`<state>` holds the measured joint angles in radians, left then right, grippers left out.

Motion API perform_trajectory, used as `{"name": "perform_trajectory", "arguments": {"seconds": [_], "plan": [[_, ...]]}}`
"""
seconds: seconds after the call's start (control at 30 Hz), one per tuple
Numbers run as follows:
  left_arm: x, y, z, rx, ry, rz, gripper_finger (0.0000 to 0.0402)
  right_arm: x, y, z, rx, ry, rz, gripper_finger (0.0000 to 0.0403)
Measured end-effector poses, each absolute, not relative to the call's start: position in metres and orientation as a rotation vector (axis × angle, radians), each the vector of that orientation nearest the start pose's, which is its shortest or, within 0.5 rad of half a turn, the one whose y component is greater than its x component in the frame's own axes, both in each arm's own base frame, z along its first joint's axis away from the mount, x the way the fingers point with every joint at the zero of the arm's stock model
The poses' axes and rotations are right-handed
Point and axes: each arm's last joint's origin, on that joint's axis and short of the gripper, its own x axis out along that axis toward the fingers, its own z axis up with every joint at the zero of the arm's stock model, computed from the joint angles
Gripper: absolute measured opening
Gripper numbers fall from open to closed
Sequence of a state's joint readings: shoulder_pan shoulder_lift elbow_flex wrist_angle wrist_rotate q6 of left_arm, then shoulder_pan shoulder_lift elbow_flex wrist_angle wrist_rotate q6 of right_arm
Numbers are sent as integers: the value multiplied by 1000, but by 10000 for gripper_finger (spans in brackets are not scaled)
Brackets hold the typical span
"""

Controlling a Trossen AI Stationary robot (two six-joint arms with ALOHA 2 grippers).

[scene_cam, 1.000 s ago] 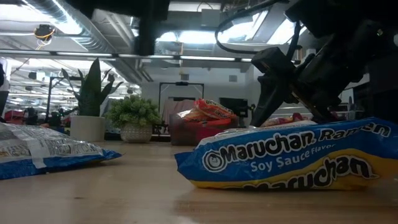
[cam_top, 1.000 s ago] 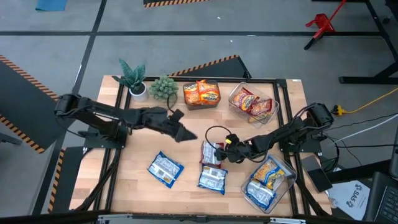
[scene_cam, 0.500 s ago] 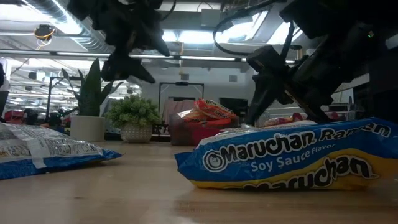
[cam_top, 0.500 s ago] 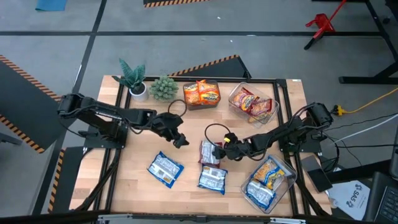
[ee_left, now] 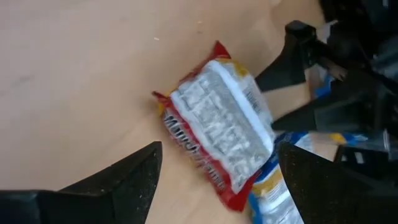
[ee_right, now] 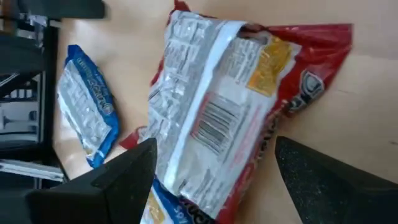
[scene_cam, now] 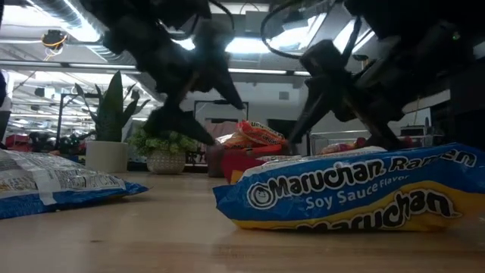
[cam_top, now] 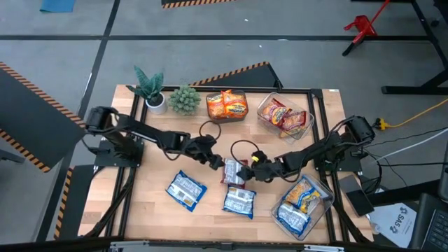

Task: Sort Maruchan noodles
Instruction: Put the red noodle pack into the top transparent bin

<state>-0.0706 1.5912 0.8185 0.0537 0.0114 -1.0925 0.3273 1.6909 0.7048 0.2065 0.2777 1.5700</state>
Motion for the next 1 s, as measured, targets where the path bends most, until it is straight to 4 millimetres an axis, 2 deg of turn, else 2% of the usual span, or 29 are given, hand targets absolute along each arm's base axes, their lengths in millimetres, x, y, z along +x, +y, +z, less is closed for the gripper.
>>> {"name": "perform_trajectory", "arguments": {"seconds": [0.17,0.33,0.57,0.8,1.0], "plan": [[327,-25,154,-1079,691,317,314,297,82,116,1270,603,-551,315],[333,-28,140,-1125,707,310,314,304,85,109,1294,587,-508,315],[324,-38,130,-1101,822,363,314,304,85,106,1291,599,-512,315],[334,-45,131,-1186,696,338,314,305,85,107,1275,586,-498,315],[339,-54,116,-1225,690,352,314,305,85,106,1267,584,-498,315]]}}
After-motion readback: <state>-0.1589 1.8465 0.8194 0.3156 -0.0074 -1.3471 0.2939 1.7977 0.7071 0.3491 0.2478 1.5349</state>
